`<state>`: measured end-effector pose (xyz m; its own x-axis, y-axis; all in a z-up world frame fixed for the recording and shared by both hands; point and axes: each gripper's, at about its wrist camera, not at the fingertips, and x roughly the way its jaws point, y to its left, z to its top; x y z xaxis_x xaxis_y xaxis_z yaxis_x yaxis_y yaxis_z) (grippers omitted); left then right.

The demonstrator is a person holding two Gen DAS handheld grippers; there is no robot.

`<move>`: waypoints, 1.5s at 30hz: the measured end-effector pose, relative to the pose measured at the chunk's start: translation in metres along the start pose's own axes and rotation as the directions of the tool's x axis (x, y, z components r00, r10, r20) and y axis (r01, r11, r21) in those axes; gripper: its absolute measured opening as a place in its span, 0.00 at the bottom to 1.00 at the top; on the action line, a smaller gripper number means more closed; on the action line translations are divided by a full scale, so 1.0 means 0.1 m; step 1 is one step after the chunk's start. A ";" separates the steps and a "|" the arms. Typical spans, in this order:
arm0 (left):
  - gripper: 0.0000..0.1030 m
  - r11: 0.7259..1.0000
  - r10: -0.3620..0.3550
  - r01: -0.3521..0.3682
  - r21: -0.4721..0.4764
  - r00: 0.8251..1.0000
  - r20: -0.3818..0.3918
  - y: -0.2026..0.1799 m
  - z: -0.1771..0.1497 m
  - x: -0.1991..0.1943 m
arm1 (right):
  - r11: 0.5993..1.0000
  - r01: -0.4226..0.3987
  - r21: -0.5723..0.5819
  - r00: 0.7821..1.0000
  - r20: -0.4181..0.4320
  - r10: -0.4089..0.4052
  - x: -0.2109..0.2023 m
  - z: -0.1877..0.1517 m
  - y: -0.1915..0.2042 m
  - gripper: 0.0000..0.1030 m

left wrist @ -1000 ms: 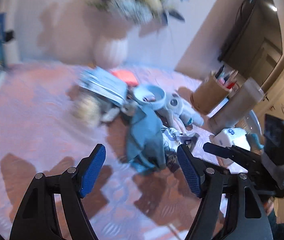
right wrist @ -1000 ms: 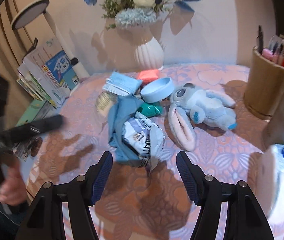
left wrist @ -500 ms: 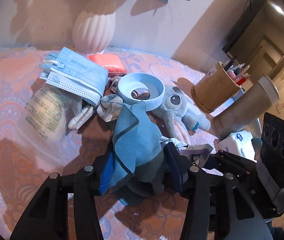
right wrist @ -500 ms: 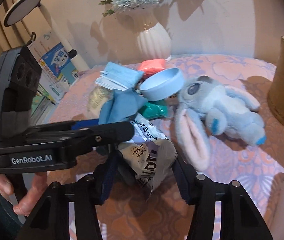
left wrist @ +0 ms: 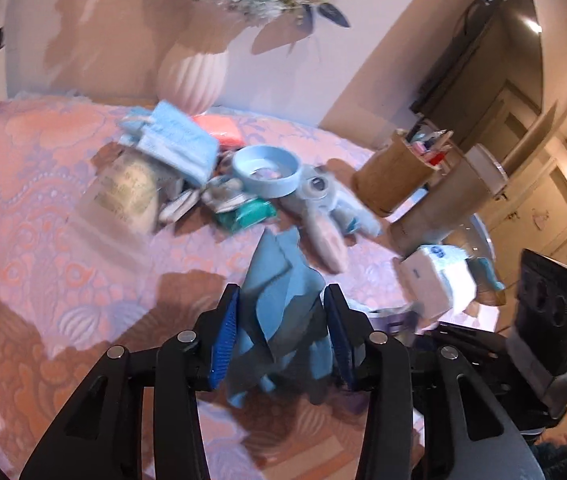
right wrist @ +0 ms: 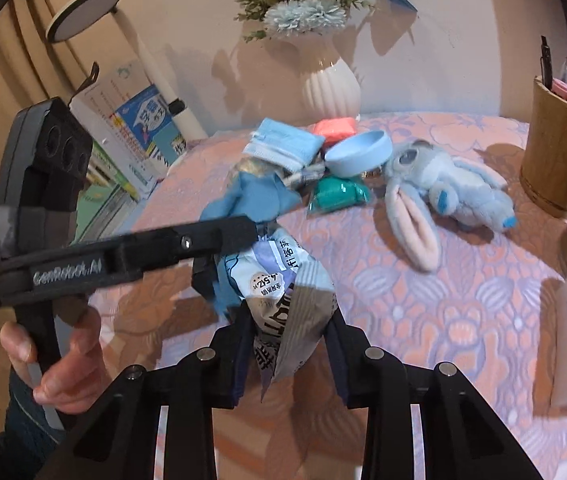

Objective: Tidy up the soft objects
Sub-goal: 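Grasp the blue-grey cloth with the left gripper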

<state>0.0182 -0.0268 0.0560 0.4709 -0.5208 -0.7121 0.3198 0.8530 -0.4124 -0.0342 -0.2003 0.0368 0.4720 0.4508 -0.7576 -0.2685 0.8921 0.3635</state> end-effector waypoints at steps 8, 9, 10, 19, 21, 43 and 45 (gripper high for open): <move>0.39 0.997 0.045 -0.047 -0.063 0.998 -0.037 0.18 -0.22 0.08 | 0.962 0.106 0.251 0.993 0.021 -0.115 -0.25 -0.21 -0.40 0.32; 0.39 0.997 0.036 -0.039 -0.068 0.999 -0.038 0.18 -0.24 0.08 | 0.954 0.101 0.283 0.993 0.030 -0.114 -0.26 -0.24 -0.44 0.32; 0.42 0.997 0.029 -0.032 -0.071 0.999 -0.039 0.18 -0.26 0.09 | 0.946 0.084 0.314 0.994 0.033 -0.099 -0.26 -0.28 -0.48 0.33; 0.63 0.995 0.095 -0.096 -0.016 0.991 -0.090 0.11 -0.37 0.28 | 0.980 0.142 0.143 0.989 -0.062 -0.134 -0.37 -0.38 -0.40 0.61; 0.61 0.992 0.128 -0.128 0.003 0.988 -0.091 0.09 -0.38 0.33 | 0.985 0.154 0.076 0.987 -0.046 -0.151 -0.42 -0.31 -0.35 0.74; 0.09 0.982 0.182 -0.182 0.041 0.983 0.010 -0.11 -0.43 0.02 | 0.978 0.201 -0.052 0.976 -0.070 -0.204 -0.03 -0.19 -0.23 0.46; 0.09 0.984 0.173 -0.174 0.047 0.984 0.034 -0.19 -0.41 -0.07 | 0.979 0.197 -0.051 0.979 -0.040 -0.199 -0.15 -0.18 -0.19 0.46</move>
<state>-0.0251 -0.0377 0.0457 0.5471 -0.3666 -0.7525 0.2712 0.9281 -0.2550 -0.0515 -0.2243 0.0310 0.4821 0.2625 -0.8359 -0.2123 0.9606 0.1792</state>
